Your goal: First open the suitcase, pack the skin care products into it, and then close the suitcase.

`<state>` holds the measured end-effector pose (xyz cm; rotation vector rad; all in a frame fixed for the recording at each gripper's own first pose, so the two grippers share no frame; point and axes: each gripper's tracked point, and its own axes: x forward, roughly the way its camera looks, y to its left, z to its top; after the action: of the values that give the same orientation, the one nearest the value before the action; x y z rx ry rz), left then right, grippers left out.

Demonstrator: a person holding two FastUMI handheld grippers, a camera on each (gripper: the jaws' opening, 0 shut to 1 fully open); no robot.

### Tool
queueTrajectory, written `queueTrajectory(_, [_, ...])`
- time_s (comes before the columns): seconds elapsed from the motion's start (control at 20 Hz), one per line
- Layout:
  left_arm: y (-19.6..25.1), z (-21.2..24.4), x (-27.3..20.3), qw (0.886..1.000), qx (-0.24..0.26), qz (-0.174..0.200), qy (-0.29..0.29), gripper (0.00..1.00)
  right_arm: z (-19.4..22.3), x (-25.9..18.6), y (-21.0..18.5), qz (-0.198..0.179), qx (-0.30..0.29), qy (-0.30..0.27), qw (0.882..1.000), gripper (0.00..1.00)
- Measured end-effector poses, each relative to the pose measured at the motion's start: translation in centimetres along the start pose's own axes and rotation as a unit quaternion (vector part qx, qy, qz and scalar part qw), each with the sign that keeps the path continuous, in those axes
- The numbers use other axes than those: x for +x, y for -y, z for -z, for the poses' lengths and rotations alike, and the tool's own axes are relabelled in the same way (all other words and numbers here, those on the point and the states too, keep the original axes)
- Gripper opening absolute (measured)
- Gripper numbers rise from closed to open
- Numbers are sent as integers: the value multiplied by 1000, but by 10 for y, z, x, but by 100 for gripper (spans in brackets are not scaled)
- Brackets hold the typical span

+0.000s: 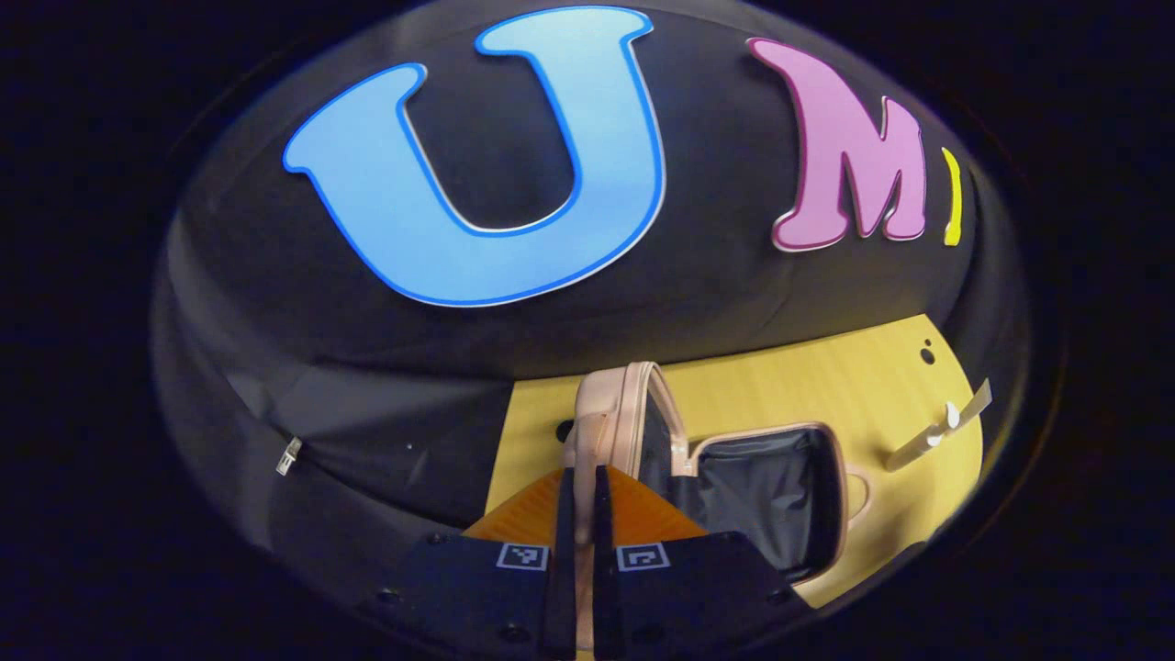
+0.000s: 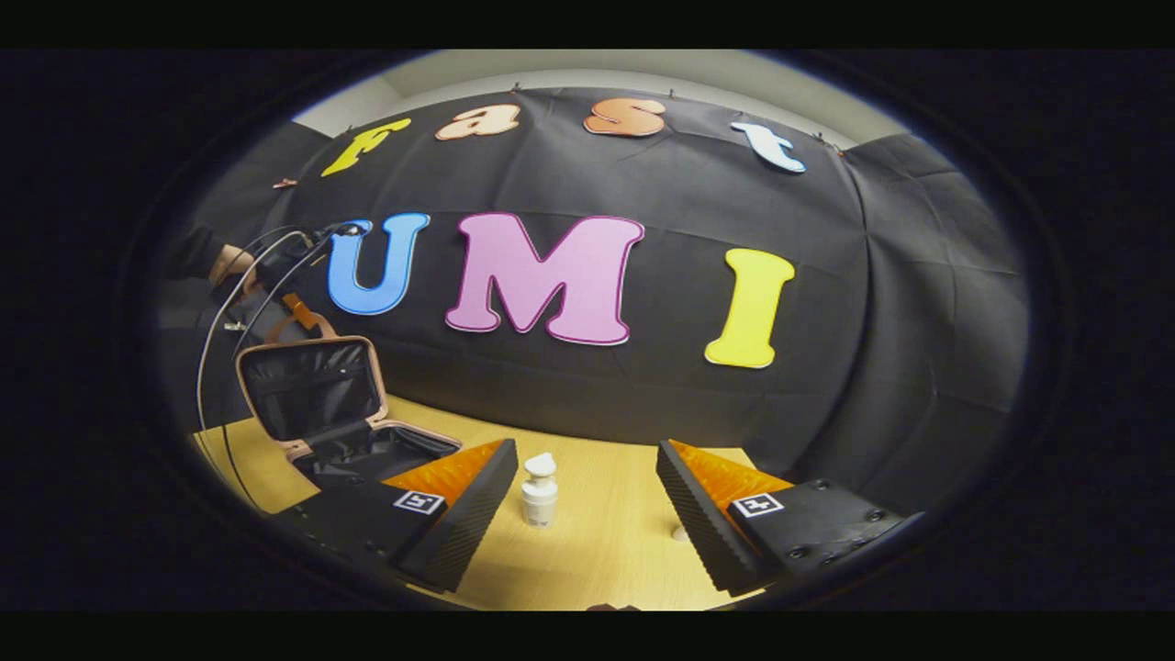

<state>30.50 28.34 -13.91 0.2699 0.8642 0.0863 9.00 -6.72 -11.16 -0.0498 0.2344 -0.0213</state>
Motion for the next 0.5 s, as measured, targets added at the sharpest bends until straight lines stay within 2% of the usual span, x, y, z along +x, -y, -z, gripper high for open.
queueTrajectory(0.15, [-47, 29, 50, 998, 33, -54, 7, 13, 4, 7, -1, 6, -1, -7, 1000, 97])
queueTrajectory(0.2, [-61, 41, 69, 997, 30, -69, 4, 17, 5, 10, -2, 9, 0, -11, 1000, 98])
queueTrajectory(0.3, [-77, 69, 100, 996, 10, -91, -10, 9, 10, 17, -1, 19, -4, -17, 1000, 97])
queueTrajectory(0.35, [-78, 80, 115, 995, -3, -99, -20, 13, 14, 20, -1, 22, -8, -20, 1000, 97])
queueTrajectory(0.5, [-73, 119, 149, 992, -18, -112, -59, 13, 25, 22, -5, 27, -14, -28, 999, 97])
